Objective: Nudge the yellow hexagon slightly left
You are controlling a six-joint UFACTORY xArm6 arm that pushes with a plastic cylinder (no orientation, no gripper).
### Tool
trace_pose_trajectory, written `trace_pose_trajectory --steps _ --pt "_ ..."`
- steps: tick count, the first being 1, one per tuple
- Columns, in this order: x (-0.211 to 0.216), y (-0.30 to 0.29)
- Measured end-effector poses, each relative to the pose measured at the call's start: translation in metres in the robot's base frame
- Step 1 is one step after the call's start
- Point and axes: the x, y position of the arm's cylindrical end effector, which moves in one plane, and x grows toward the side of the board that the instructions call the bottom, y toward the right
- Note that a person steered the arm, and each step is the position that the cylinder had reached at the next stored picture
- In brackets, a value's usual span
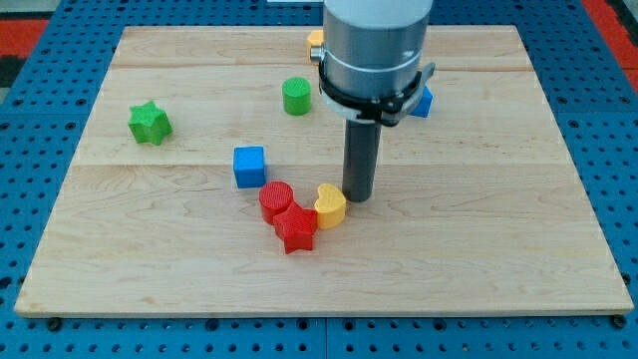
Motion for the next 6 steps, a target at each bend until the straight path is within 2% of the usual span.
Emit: trace_pose_trajectory --steps 3,4,5,6 --pt "-0.158 0.012" --pt "-0.23 0.005" --pt "-0.283 -0.029" --pt "-0.268 -0.081"
